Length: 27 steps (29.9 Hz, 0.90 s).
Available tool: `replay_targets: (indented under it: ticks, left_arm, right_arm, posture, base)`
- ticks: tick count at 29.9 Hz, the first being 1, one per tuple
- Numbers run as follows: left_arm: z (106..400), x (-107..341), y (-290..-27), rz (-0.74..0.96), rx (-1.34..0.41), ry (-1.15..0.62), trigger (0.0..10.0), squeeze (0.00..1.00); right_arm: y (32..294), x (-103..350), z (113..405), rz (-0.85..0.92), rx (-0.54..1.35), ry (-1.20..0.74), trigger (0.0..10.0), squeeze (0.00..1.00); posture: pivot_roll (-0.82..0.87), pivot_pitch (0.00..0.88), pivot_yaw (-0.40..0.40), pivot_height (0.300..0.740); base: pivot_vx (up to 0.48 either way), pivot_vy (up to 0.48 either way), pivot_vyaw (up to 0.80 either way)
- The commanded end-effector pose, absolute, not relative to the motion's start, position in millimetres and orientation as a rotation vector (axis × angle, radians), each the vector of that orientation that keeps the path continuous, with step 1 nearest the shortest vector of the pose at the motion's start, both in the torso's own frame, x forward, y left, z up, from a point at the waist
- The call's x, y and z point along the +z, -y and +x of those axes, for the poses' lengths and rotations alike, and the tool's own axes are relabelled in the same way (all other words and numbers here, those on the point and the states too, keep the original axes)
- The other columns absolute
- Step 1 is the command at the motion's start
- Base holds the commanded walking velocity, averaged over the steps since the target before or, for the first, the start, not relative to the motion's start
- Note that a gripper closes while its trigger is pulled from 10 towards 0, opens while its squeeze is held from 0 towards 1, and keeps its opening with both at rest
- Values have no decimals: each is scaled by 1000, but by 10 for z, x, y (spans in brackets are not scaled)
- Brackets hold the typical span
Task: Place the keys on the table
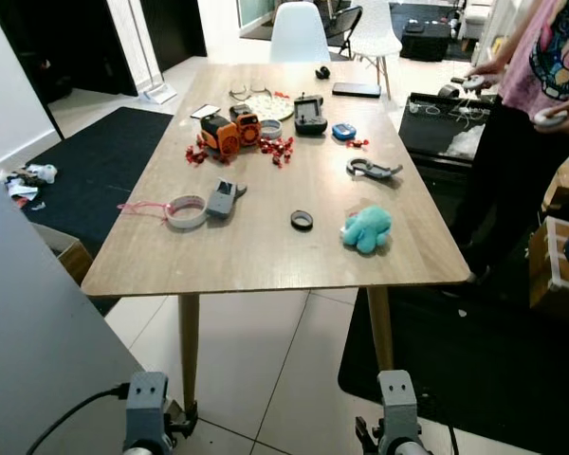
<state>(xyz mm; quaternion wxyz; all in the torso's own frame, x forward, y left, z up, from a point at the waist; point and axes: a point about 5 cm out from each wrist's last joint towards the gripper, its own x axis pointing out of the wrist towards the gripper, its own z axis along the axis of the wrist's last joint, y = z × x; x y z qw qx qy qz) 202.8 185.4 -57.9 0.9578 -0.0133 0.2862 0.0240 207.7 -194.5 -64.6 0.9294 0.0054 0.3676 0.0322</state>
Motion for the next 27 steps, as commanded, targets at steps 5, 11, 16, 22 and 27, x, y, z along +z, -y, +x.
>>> replay_targets:
  ticks: [5,11,16,22,27]
  left_arm:
    - [1995,-601,-1943,-3,42,-617,10000,0]
    - [1992,-612,-1963,44,27,-638,10000,0]
    - [1990,-603,-2005,51,23,-636,10000,0]
    - [2019,-564,-2112,59,30,-628,10000,0]
    - [2014,-569,-2098,51,52,-623,10000,0]
  right_arm:
    - [1908,-699,1988,56,48,-768,10000,0]
    - [1848,-751,1929,81,62,-819,10000,0]
    - [1761,-779,1899,91,96,-843,10000,0]
    - [1680,-803,1869,99,107,-852,10000,0]
    - [1693,-805,1866,93,106,-858,10000,0]
  posture:
    - [7,91,43,740]
    - [9,83,43,740]
    - [33,78,55,740]
    - [51,75,59,740]
    - [37,79,45,740]
  base:
    - [0,0,0]
    - [0,0,0]
    - [0,0,0]
    - [0,0,0]
    - [0,0,0]
